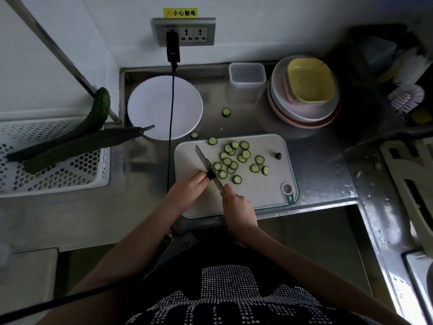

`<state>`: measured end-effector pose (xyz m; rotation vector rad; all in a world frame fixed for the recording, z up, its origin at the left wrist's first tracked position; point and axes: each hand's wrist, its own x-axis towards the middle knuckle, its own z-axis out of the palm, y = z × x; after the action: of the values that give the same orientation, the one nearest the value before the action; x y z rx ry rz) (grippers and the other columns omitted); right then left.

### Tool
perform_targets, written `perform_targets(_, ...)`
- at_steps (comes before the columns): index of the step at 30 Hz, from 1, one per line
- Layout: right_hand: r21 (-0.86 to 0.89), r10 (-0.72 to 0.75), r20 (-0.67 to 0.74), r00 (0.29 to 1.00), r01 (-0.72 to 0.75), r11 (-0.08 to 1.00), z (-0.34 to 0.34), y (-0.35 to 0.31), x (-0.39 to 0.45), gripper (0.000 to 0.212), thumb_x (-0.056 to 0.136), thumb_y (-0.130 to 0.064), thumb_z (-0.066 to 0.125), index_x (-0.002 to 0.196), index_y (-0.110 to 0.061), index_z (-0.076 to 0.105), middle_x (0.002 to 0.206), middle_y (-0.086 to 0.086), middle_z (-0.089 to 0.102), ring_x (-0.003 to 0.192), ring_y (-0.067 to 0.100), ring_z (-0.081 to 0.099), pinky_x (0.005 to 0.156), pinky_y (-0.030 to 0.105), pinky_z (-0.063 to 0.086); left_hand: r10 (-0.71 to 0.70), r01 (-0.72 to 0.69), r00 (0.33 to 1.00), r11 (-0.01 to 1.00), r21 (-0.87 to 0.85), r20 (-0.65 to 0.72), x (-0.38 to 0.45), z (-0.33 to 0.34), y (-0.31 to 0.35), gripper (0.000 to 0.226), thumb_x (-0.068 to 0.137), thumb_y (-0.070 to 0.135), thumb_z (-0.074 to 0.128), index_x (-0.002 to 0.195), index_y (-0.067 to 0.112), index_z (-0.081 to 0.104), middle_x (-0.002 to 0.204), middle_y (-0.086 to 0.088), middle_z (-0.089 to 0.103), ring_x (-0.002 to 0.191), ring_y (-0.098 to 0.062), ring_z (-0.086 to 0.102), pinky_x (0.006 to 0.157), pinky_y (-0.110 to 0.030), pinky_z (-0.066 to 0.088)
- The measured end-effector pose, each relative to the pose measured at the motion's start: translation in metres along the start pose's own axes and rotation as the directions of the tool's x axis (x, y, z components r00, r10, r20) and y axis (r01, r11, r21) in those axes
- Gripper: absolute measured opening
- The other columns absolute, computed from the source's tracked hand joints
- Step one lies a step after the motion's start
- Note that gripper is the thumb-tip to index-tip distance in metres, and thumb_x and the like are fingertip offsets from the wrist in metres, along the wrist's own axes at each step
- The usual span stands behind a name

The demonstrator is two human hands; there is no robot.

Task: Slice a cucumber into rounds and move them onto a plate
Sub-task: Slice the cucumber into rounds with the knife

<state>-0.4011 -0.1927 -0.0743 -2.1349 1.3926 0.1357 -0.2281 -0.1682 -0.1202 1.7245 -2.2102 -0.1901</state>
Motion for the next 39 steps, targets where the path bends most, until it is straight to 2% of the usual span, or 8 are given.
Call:
perform_targets(6,-0.015,0.045,0.073,0.996,-0.044,0.999,0.005,0.0,0.003,0.002,0.101,-0.015,0.035,0.102,-0.013,0.036,0.086,0.019,0.064,0.078,0.038,0.062,0.059,0.037,0.042,0.001,-0.001,1.0,1.0,-0.001,0.006,0.0,0.003,-0.003,0.033,0.062,-0.012,0.069,0.094,-0.003,0.066,0.094,-0.015,0.062,0.098,-0.023,0.047,0.053,-0.036,0.056)
perform_targets(10,-0.036,0.057,0.091,0.994,-0.054,0.998,0.007,0.002,0.003,0.004,0.1,-0.01,0.036,0.102,-0.013,0.035,0.089,0.02,0.064,0.081,0.039,0.063,0.059,0.037,0.04,0.015,-0.015,1.0,1.0,0.024,-0.007,-0.001,0.004,-0.003,0.024,0.074,-0.004,0.046,0.089,-0.001,0.065,0.092,-0.014,0.062,0.096,-0.022,0.047,0.052,-0.036,0.056)
perform_targets(14,-0.026,0.055,0.092,0.994,-0.053,0.998,0.005,0.002,0.003,0.003,0.1,-0.012,0.036,0.103,-0.013,0.036,0.088,0.02,0.064,0.081,0.038,0.063,0.06,0.037,0.042,0.009,-0.009,1.0,1.0,0.014,0.0,0.0,0.003,-0.002,0.03,0.061,-0.014,0.068,0.088,-0.001,0.064,0.092,-0.014,0.06,0.096,-0.022,0.047,0.048,-0.036,0.054)
perform_targets(16,0.01,0.054,0.072,0.996,-0.055,0.998,0.002,0.003,0.002,0.006,0.102,-0.018,0.035,0.102,-0.013,0.037,0.087,0.019,0.063,0.08,0.038,0.061,0.06,0.037,0.042,-0.001,0.001,1.0,1.0,0.009,-0.007,0.0,0.001,-0.001,0.032,0.059,-0.014,0.07,0.088,-0.001,0.064,0.091,-0.013,0.061,0.095,-0.022,0.047,0.044,-0.034,0.053)
perform_targets(19,0.083,0.075,-0.012,0.997,-0.073,0.994,-0.005,0.004,0.0,0.014,0.102,-0.023,0.033,0.101,-0.011,0.04,0.081,0.018,0.062,0.073,0.039,0.059,0.058,0.039,0.043,0.023,-0.023,0.999,0.999,0.038,-0.021,0.0,0.002,-0.002,0.017,0.078,-0.001,0.055,0.091,0.0,0.066,0.091,-0.011,0.062,0.093,-0.022,0.047,0.049,-0.035,0.054)
perform_targets(21,0.133,0.084,-0.054,0.995,-0.076,0.988,-0.007,0.001,-0.001,0.013,0.102,-0.022,0.033,0.1,-0.011,0.04,0.076,0.018,0.061,0.069,0.039,0.059,0.057,0.041,0.046,0.034,-0.033,0.999,0.998,0.049,-0.022,0.0,0.004,-0.004,0.024,0.083,0.004,0.045,0.093,-0.001,0.067,0.091,-0.012,0.063,0.092,-0.023,0.047,0.057,-0.036,0.055)
perform_targets(27,0.088,0.012,-0.023,1.0,-0.01,0.996,-0.004,-0.004,-0.004,0.017,0.102,-0.025,0.033,0.101,-0.01,0.04,0.079,0.019,0.061,0.071,0.039,0.059,0.055,0.037,0.039,-0.012,0.012,0.999,1.0,0.003,0.04,-0.002,0.005,-0.006,0.035,0.068,-0.009,0.069,0.102,-0.002,0.065,0.097,-0.013,0.06,0.097,-0.024,0.046,0.059,-0.039,0.056)
perform_targets(39,-0.01,-0.014,0.001,1.0,0.014,1.0,0.002,-0.003,-0.003,0.017,0.103,-0.026,0.032,0.107,-0.011,0.04,0.088,0.019,0.065,0.078,0.04,0.063,0.059,0.04,0.044,-0.029,0.03,0.998,0.999,-0.016,0.055,-0.001,0.006,-0.007,0.035,0.069,-0.008,0.07,0.104,-0.003,0.064,0.1,-0.015,0.059,0.099,-0.026,0.047,0.058,-0.041,0.056)
